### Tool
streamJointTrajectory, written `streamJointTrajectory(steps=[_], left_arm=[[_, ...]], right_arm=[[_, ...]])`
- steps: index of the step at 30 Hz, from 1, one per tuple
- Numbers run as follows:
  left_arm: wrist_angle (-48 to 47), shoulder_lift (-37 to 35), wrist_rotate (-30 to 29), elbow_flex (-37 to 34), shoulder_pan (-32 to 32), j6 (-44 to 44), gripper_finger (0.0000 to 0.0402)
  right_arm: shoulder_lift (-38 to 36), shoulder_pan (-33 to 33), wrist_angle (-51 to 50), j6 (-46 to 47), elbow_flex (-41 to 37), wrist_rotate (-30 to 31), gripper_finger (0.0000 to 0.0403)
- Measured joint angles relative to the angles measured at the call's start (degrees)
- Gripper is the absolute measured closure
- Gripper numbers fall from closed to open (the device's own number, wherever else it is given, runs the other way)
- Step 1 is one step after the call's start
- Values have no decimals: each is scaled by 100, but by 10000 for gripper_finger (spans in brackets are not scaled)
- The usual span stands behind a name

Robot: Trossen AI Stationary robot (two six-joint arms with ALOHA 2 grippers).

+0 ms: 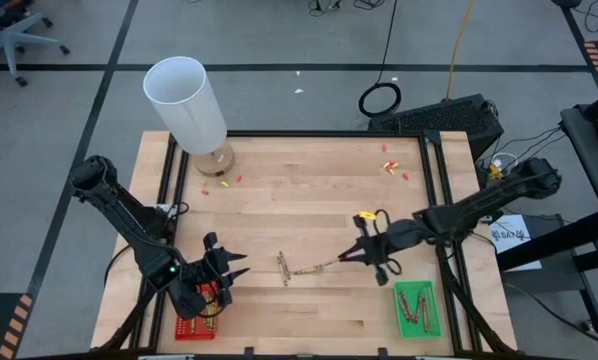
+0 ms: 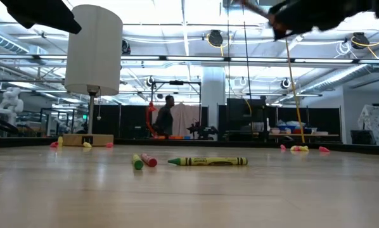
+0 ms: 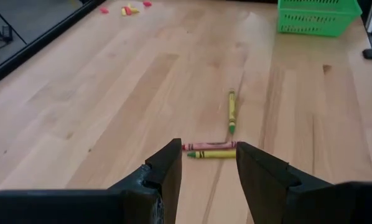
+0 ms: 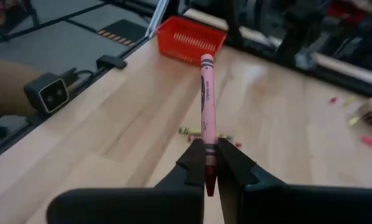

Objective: Sort crayons
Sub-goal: Put the red crayon into the green bin

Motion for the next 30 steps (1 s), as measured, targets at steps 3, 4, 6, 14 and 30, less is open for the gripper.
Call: streamJointTrajectory(steps=[3, 4, 6, 14, 30], left_arm=[[91, 0, -59, 0, 0, -3, 249], [146, 0, -75, 0, 0, 23, 249], [178, 0, -92, 1, 0, 18, 249], [333, 0, -131, 1, 0, 15, 249], [466, 0, -208, 1, 0, -24, 249]], right_arm=[[-255, 345, -57, -89, 0, 632, 403], [-320, 447, -83, -111, 0, 811, 403], [-406, 604, -143, -135, 0, 1080, 403], [-476, 879, -245, -195, 0, 1343, 403], [-476, 1221, -307, -2211, 0, 1310, 403]])
